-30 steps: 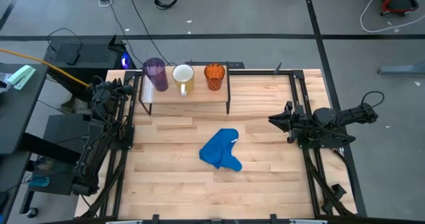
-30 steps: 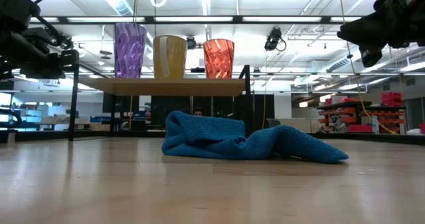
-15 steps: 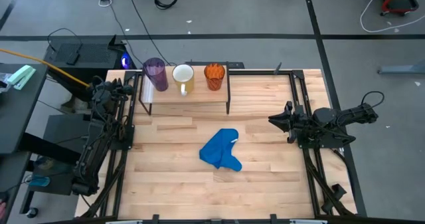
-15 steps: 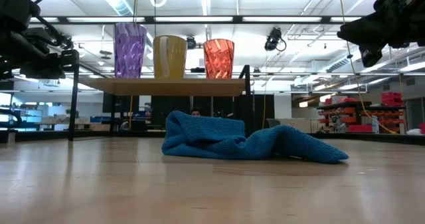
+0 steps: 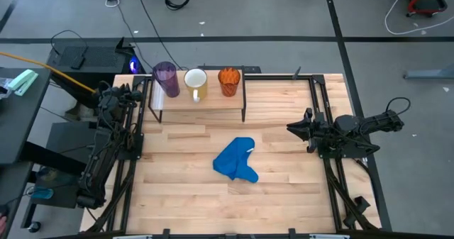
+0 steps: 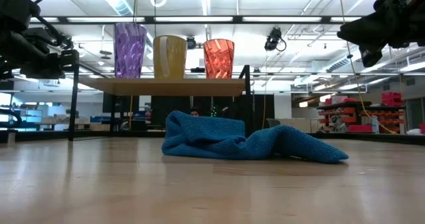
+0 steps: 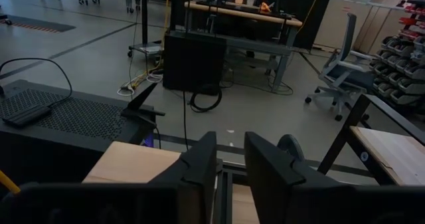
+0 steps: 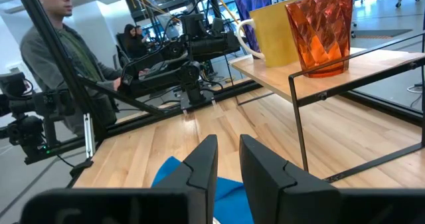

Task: Stack small to large cups/mugs on shelf
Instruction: Return to Home Position

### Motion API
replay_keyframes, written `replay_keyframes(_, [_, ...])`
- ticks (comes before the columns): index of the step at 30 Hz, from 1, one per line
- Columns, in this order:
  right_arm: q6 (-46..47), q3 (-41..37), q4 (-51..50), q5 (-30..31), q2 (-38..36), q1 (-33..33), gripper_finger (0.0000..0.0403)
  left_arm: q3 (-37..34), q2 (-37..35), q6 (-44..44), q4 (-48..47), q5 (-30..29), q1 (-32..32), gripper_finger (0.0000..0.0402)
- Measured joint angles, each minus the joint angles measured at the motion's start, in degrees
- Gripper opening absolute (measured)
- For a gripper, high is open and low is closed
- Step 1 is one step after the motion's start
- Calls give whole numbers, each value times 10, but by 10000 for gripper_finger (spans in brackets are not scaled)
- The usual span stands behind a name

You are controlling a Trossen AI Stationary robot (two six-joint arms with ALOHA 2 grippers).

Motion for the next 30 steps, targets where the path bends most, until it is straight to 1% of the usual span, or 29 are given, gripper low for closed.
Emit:
replay_keyframes(6, [0, 0, 0, 0, 0, 0, 71, 0, 0, 0, 0, 0, 0, 91])
replay_keyframes(14, [0, 0, 0, 0, 0, 0, 71, 0, 0, 0, 0, 0, 0, 83])
replay_keyframes(23, [0, 0, 0, 0, 0, 0, 71, 0, 0, 0, 0, 0, 0, 91])
replay_keyframes(30, [0, 0, 0, 0, 0, 0, 71, 0, 0, 0, 0, 0, 0, 82])
